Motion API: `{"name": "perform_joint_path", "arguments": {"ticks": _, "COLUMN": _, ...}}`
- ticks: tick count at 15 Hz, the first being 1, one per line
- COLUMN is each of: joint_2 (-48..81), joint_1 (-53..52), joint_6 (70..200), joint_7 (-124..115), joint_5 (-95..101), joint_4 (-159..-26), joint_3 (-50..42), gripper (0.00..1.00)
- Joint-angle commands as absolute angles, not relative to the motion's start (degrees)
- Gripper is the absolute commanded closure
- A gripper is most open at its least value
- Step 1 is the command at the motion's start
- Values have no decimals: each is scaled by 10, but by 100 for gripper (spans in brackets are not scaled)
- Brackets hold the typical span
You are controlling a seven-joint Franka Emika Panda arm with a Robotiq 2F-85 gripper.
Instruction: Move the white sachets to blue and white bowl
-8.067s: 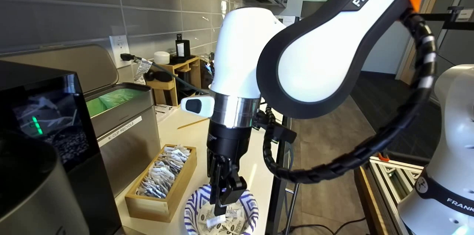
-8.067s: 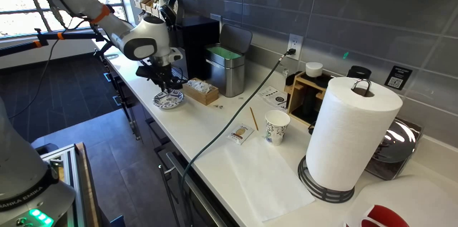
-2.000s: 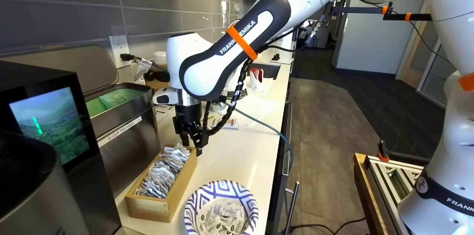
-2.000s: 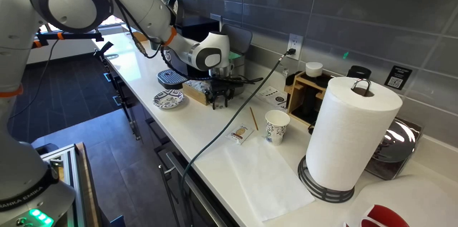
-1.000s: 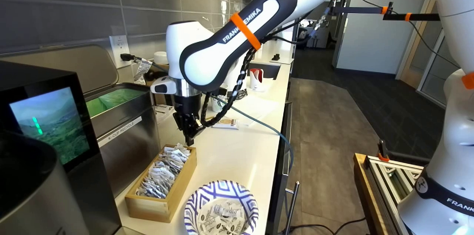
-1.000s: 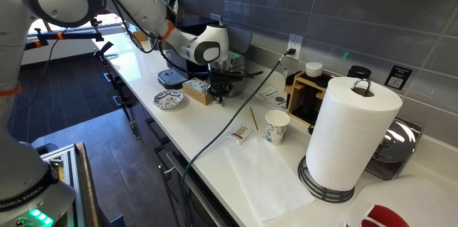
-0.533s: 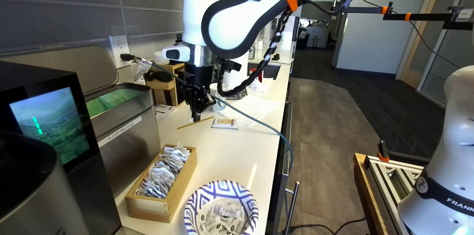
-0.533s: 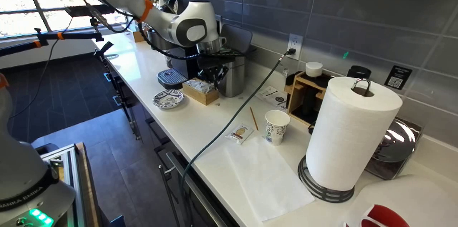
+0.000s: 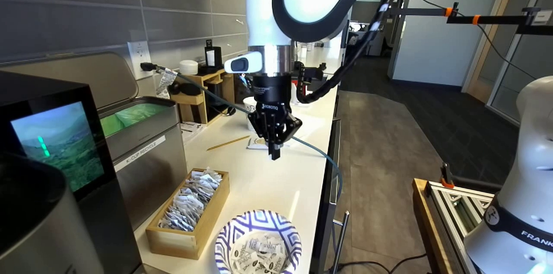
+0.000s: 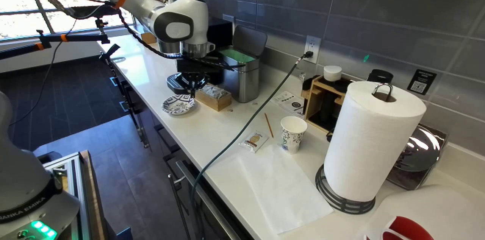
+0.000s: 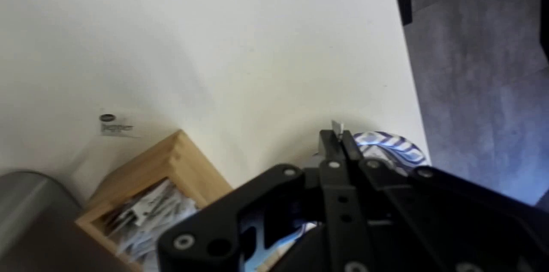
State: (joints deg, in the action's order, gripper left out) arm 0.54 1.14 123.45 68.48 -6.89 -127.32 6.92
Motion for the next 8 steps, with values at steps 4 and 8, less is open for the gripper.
{"name": "perform_joint_path", "arguments": {"ticks": 4, "joint_2": -51, "joint_1": -52, "joint_6": 1264, "joint_7": 718, "joint_5": -167, "joint_4": -1389, "joint_3": 72, "gripper": 99}}
{"name": "perform_joint_path", "arguments": {"ticks": 8, "joint_2": -38, "joint_1": -92, "joint_6": 1327, "joint_7": 726, "joint_5": -198, "joint_4": -1412, "joint_3": 91, "gripper": 99}}
